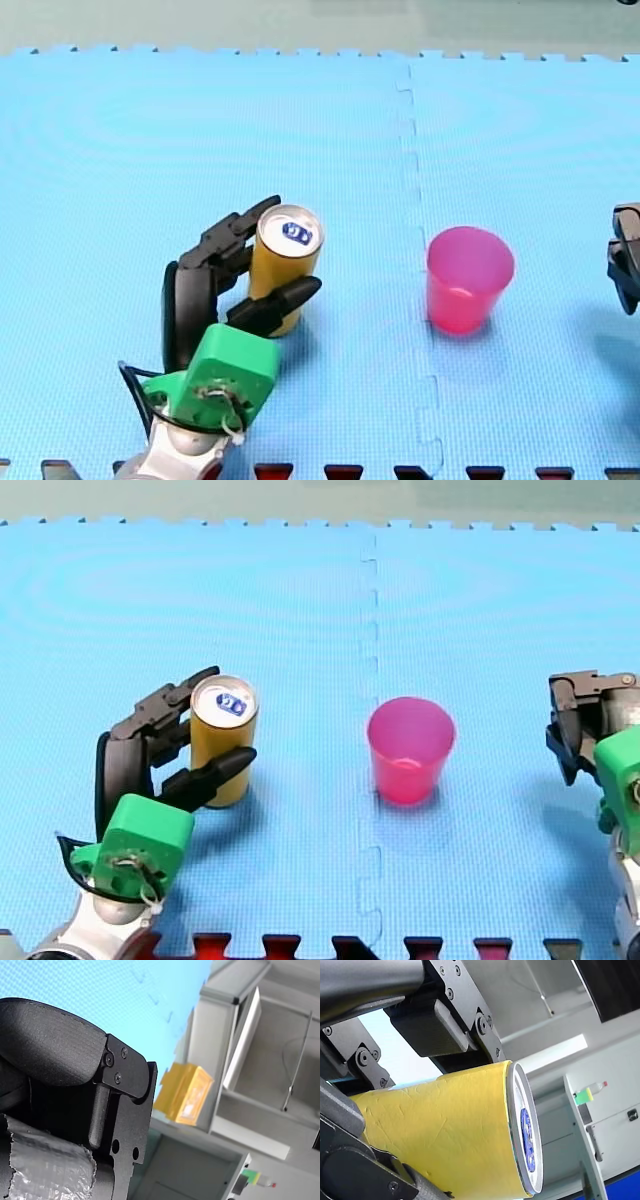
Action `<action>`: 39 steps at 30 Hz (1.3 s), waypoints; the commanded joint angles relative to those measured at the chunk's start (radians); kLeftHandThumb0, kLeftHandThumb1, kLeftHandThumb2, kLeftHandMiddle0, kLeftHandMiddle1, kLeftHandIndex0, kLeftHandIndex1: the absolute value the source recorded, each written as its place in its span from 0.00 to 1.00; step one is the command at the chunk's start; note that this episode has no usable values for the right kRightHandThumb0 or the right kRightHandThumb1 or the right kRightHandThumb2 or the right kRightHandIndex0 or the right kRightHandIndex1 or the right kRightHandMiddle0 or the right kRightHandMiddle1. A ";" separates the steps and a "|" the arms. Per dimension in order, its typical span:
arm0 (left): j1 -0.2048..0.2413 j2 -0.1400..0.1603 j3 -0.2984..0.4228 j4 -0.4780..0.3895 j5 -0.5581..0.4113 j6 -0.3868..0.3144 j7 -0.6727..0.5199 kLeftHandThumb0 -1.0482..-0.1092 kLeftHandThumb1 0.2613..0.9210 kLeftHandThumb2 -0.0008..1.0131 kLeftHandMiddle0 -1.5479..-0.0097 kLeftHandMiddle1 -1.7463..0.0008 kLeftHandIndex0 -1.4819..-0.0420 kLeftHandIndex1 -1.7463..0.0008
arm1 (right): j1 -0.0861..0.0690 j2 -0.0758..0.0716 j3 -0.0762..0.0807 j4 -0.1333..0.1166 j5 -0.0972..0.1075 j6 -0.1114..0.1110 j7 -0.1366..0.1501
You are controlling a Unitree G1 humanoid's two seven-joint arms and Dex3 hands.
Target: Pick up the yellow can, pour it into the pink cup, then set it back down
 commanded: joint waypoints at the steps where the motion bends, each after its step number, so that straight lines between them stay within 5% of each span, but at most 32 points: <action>1: 0.015 -0.010 0.024 0.015 -0.037 0.007 -0.061 0.74 0.84 0.00 0.18 1.00 0.21 1.00 | -0.002 -0.006 -0.001 0.002 0.001 -0.004 -0.002; 18: 0.042 -0.011 0.081 0.028 -0.121 -0.003 -0.202 0.74 0.83 0.00 0.18 1.00 0.20 1.00 | 0.000 -0.010 0.001 -0.005 -0.002 -0.004 -0.007; 33: 0.041 0.005 0.073 0.031 -0.084 -0.010 -0.178 0.73 0.82 0.00 0.18 1.00 0.20 1.00 | -0.003 -0.011 0.002 -0.001 -0.004 -0.004 -0.007; 37: 0.039 0.015 0.057 0.030 -0.052 -0.012 -0.138 0.67 0.75 0.00 0.24 1.00 0.31 1.00 | -0.004 -0.012 0.003 0.001 -0.005 -0.005 -0.006; 39: 0.034 0.020 0.049 0.028 -0.036 -0.007 -0.108 0.62 0.74 0.00 0.36 1.00 0.41 1.00 | -0.005 -0.013 0.004 0.002 -0.006 -0.007 -0.004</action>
